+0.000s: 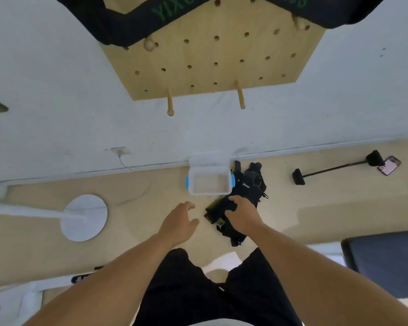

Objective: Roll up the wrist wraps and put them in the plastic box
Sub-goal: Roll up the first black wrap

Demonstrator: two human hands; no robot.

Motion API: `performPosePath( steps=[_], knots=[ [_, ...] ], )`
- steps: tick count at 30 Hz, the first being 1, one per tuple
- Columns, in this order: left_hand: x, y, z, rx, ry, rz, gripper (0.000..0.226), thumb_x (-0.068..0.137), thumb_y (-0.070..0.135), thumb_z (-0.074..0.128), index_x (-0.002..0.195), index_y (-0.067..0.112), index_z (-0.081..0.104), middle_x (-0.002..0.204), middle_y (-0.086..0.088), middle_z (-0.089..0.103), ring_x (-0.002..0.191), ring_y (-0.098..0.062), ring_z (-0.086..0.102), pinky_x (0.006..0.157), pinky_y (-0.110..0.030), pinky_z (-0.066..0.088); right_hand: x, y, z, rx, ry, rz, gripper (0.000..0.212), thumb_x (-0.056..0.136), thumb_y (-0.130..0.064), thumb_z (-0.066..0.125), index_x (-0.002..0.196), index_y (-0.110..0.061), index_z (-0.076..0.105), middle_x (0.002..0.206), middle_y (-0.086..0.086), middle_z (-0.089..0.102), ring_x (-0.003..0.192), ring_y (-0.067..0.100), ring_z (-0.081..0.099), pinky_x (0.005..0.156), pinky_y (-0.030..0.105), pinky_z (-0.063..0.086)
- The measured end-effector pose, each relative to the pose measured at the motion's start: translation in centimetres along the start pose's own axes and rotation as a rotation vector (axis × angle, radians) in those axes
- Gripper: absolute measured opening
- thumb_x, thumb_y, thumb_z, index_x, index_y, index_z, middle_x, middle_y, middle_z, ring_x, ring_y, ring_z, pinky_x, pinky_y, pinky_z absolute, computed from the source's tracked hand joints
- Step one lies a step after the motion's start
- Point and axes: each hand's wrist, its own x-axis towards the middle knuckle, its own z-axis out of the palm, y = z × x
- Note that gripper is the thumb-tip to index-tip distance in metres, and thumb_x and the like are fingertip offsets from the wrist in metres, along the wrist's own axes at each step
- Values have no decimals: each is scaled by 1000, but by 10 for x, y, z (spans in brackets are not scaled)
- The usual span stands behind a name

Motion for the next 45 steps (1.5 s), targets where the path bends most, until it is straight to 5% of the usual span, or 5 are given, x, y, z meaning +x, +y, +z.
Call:
performPosePath(
  steps=[12,25,28,31,45],
  knots=[
    [174,-76,103,-53,3,52,48,102,31,63,147,25,49,149,8,51,136,-12,50,103,-22,36,168,85,102,-74,-39,-40,53,99,-23,63,150,-27,49,155,-1,44,107,17,66,95,35,58],
    [327,-126,211,-80,-114,117,44,106,31,55,149,28,48,152,9,51,139,-13,48,103,-26,39,326,202,228,-526,-208,-277,69,98,-36,63,158,-28,30,154,1,42,115,22,62,92,39,57],
    [333,-124,206,-9,59,171,48,106,37,54,152,29,43,155,6,48,141,-16,46,110,-32,39,323,181,226,-647,-173,-391,66,99,-41,61,157,-27,31,147,-2,49,107,19,64,86,37,58],
    [326,-122,212,45,22,197,54,109,35,48,160,30,29,160,2,41,139,-19,48,108,-32,40,316,175,211,-693,-75,-440,54,100,-42,57,148,-22,44,135,-1,56,106,22,64,89,42,58],
    [224,-117,242,71,94,189,69,103,37,62,161,25,28,164,-2,38,142,-24,47,107,-32,38,259,244,186,-536,35,-279,70,98,-41,66,158,-23,35,154,6,48,136,29,51,111,45,46]
  ],
)
